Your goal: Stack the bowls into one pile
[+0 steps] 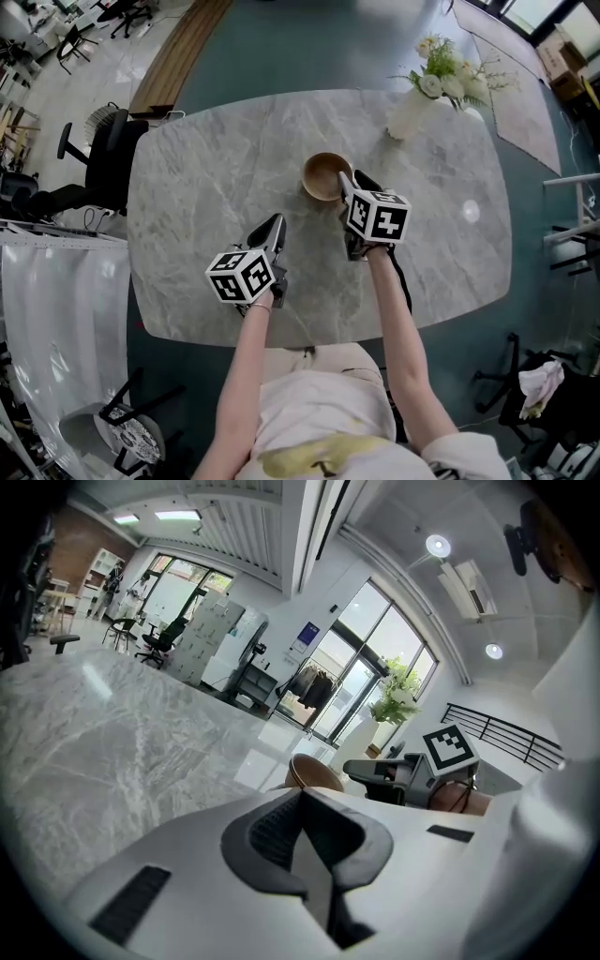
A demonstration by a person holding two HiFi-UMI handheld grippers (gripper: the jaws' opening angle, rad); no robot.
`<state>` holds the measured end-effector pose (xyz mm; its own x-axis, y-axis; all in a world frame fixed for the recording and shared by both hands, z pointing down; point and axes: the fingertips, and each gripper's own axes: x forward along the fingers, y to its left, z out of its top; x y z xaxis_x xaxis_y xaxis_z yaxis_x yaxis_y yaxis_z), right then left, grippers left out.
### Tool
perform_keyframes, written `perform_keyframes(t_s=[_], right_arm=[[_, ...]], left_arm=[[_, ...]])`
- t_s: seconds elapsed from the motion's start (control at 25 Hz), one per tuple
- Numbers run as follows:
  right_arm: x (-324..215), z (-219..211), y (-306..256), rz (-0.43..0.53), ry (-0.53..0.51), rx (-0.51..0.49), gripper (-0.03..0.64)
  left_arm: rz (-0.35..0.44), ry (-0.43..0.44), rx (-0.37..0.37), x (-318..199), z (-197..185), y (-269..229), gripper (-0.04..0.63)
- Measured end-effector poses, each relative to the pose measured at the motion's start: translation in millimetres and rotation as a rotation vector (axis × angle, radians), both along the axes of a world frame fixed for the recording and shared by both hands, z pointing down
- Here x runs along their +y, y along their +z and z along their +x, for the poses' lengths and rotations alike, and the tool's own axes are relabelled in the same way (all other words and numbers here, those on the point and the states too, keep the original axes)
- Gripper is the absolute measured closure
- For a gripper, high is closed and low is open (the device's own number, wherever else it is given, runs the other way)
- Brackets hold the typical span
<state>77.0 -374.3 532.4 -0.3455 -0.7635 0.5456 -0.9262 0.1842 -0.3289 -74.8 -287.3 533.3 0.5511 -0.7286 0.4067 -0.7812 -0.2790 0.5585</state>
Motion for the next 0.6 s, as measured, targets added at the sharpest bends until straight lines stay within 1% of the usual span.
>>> perform_keyframes(t_s=[0.04,0.16,0.2,0.28,0.4,0.6], right_arm=[[3.3,-1.6,-3.4,0.013,-0.017,-0.005,0.493],[15.1,-6.5,-13.5,0.053,-0.064,-0.028,0.505],[19.3,-7.0,-17.1,0.065,-0.072,-0.036,0.519],[28.3,-7.7,-24.5,0.089,-0.089,-0.042,0.570],[42.5,-9.6,-35.4,0.127,-0.124,-0.048,0.606],[65.5,-16.0,-56.5,0.194,-0.184,-0.131,0.609]], left_arm=[[0.013,0.003,-0.003,0.8,-0.7,-3.6,0.595],[0.057,0.016,-0.021,4.9,-3.2,-14.5,0.595],[0.072,0.019,-0.028,6.5,-3.9,-18.7,0.595],[0.105,0.026,-0.039,10.1,-5.5,-28.2,0.595],[0.155,0.036,-0.059,16.7,-8.2,-42.5,0.595],[0.214,0.065,-0.083,31.7,-8.7,-61.6,0.595]])
